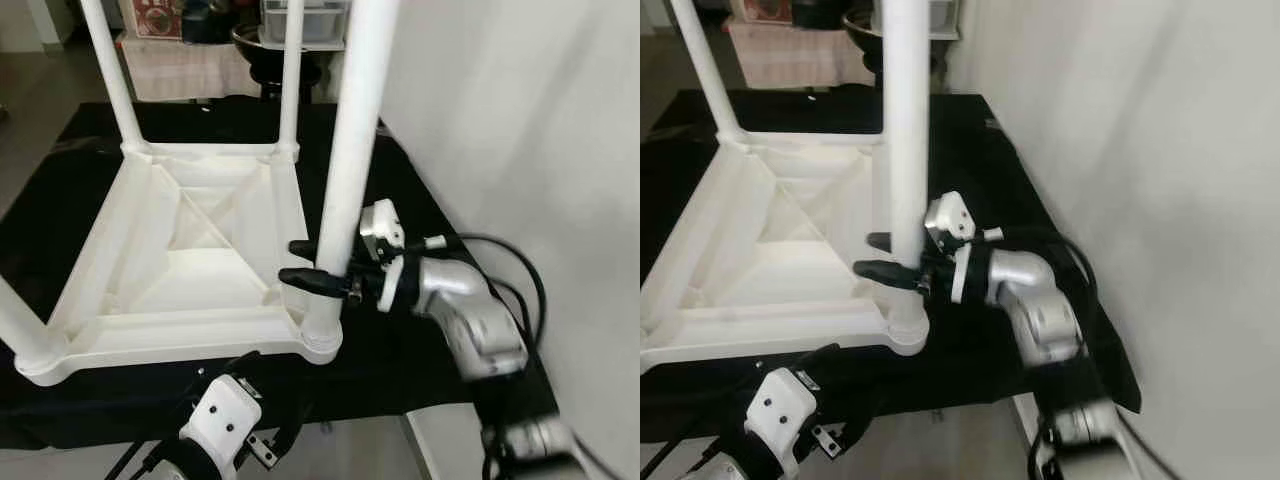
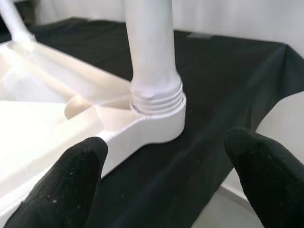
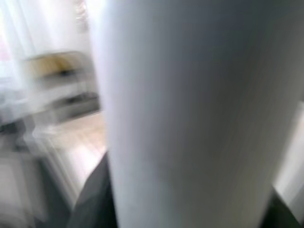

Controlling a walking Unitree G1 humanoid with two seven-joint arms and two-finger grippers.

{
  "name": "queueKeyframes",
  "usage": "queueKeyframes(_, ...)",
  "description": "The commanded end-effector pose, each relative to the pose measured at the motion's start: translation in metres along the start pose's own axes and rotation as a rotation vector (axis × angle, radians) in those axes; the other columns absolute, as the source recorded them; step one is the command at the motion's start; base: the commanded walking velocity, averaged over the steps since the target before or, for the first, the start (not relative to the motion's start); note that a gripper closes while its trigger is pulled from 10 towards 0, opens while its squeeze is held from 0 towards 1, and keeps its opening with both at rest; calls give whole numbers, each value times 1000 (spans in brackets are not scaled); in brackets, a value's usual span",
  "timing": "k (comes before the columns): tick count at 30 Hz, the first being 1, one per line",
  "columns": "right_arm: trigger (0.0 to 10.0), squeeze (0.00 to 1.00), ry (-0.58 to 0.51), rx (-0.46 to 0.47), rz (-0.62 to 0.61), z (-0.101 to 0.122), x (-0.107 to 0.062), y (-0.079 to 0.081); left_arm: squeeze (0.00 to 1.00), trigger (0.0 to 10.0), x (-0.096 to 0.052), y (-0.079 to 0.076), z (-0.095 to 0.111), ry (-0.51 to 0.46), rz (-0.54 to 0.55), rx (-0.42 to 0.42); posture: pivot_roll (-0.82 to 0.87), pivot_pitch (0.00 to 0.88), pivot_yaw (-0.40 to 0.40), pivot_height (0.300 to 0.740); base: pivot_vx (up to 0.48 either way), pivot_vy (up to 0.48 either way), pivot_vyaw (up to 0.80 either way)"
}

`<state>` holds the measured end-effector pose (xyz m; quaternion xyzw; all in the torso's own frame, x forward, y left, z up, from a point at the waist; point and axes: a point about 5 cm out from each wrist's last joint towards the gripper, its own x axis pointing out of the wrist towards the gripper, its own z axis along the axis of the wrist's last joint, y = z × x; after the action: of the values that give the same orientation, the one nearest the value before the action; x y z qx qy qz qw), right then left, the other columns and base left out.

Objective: Building children table

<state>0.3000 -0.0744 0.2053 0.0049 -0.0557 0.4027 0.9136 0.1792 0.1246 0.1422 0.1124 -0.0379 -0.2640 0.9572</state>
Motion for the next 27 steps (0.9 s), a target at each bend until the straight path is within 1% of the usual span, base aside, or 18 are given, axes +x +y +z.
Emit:
queueKeyframes(1,0,0,268,80,-412,-47,-29,-15,0,10000,-1,0,-2,9,-10,-11,56,155,-86,740,0,0,0)
queueKeyframes(2,0,0,268,80,-412,-47,-29,-15,0,10000,-1,0,-2,9,-10,-11,56,155,-86,740,0,0,0)
queueKeyframes(3,0,0,279,87,-508,-49,-34,-11,0,10000,0,0,-2,9,-12,-8,57,149,-85,740,0,0,0)
queueKeyframes(4,0,0,263,85,-531,-47,-30,-12,0,10000,1,1,-3,10,-14,-7,48,135,-77,740,0,0,0)
queueKeyframes(9,0,0,220,75,-509,-40,-11,-19,0,10000,4,2,-5,10,-19,-4,52,122,-85,740,0,0,0)
queueKeyframes(10,667,0,212,87,-489,-38,-8,-19,0,10000,4,2,-5,10,-16,-3,51,118,-84,740,0,0,0)
queueKeyframes(11,667,0,212,87,-489,-38,-8,-19,0,10000,4,2,-5,10,-16,-3,51,118,-84,740,0,0,0)
queueKeyframes(12,8667,0,218,91,-439,-37,-4,-17,0,10000,4,2,-5,9,-12,-3,51,115,-84,740,0,0,0)
queueKeyframes(13,10000,0,221,104,-414,-35,-3,-12,0,10000,4,2,-6,9,-9,-3,50,113,-83,740,0,0,0)
queueKeyframes(15,10000,0,221,104,-414,-35,-3,-12,0,10000,4,2,-6,9,-9,-3,50,113,-83,740,0,0,0)
queueKeyframes(16,10000,1000,176,122,-231,-24,4,-2,0,10000,5,2,-6,9,-10,-4,52,110,-86,740,0,0,0)
queueKeyframes(19,10000,1000,131,145,-111,-16,8,2,0,10000,5,1,-6,8,-13,-4,52,110,-86,740,0,0,0)
queueKeyframes(21,10000,1000,84,70,67,-5,9,-3,0,10000,5,0,-6,7,-14,-5,57,108,-92,740,0,0,0)
queueKeyframes(23,10000,1000,84,70,67,-5,9,-3,0,10000,5,0,-6,7,-14,-5,57,108,-92,740,0,0,0)
queueKeyframes(24,10000,1000,81,29,155,-1,8,-6,0,10000,5,0,-6,6,-14,-6,60,111,-95,740,0,0,0)
queueKeyframes(25,10000,929,84,-26,235,2,9,-11,0,10000,5,0,-5,5,-13,-7,63,113,-96,740,0,0,0)
queueKeyframes(26,10000,929,84,-26,235,2,9,-11,0,10000,5,0,-5,5,-13,-7,63,113,-96,740,0,0,0)
queueKeyframes(27,10000,0,90,-77,304,4,10,-14,0,10000,5,-1,-5,4,-10,-7,67,120,-101,740,0,0,0)
